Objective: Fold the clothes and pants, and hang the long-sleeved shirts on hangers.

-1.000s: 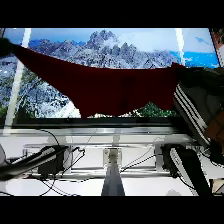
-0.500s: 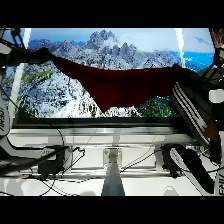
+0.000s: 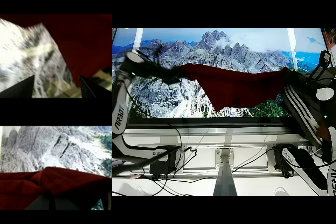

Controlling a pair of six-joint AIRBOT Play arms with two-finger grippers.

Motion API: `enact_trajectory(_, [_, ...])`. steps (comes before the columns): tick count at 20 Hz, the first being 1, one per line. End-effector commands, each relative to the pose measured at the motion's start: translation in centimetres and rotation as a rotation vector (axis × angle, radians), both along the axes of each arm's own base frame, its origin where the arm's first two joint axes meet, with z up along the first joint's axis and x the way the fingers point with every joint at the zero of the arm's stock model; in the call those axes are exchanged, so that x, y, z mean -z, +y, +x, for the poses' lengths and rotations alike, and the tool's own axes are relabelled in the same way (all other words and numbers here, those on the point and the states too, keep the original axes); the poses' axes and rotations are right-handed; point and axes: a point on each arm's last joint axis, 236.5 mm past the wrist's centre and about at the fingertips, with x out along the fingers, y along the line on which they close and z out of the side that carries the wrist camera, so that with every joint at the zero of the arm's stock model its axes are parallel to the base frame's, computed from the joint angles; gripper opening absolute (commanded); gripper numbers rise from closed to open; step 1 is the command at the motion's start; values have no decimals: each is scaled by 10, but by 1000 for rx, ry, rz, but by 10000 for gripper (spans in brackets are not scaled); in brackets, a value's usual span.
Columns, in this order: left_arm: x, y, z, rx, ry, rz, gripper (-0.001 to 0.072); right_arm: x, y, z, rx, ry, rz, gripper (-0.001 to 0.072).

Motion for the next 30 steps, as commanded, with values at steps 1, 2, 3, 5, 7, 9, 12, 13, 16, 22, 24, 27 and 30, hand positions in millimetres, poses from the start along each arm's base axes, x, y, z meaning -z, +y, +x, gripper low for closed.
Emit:
enact_trajectory(1, [31, -62, -65, 81, 123, -114, 555, 4, 4, -3, -16, 21, 7, 11])
enact_trajectory(2, [41, -74, -76, 101, 128, -103, 555, 4, 4, -3, -15, 20, 7, 11])
enact_trajectory(3, [50, -85, -84, 121, 124, -79, 555, 4, 4, -3, -15, 20, 7, 11])
enact_trajectory(5, [58, -106, -92, 167, 100, -51, 555, 4, 4, -3, -16, 20, 7, 11])
enact_trajectory(7, [61, -124, -99, 207, 70, -29, 555, 4, 5, -4, -18, 23, 9, 11])
enact_trajectory(9, [63, -136, -104, 235, 49, -17, 553, 6, 7, -6, -28, 34, 13, 11])
enact_trajectory(12, [64, -142, -108, 252, 47, -13, 372, 8, 9, -8, -36, 45, 16, 11])
enact_trajectory(13, [64, -143, -109, 252, 48, -14, 290, 8, 10, -8, -39, 48, 18, 12])
enact_trajectory(16, [64, -143, -109, 245, 56, -14, 266, 9, 11, -10, -43, 54, 20, 11])
enact_trajectory(22, [47, -151, -113, 254, 92, -76, 11, 4, 13, -9, -56, 50, 17, 11])
enact_trajectory(24, [22, -151, -106, 315, 56, -124, 10, -7, 16, -8, -93, 46, -1, 11])
enact_trajectory(27, [-45, -132, -56, 272, -105, -172, 9, -34, 13, -11, -173, 54, -119, 11])
enact_trajectory(30, [-146, -79, 10, 114, -390, -162, 9, -60, 1, -30, -254, 117, -274, 11])
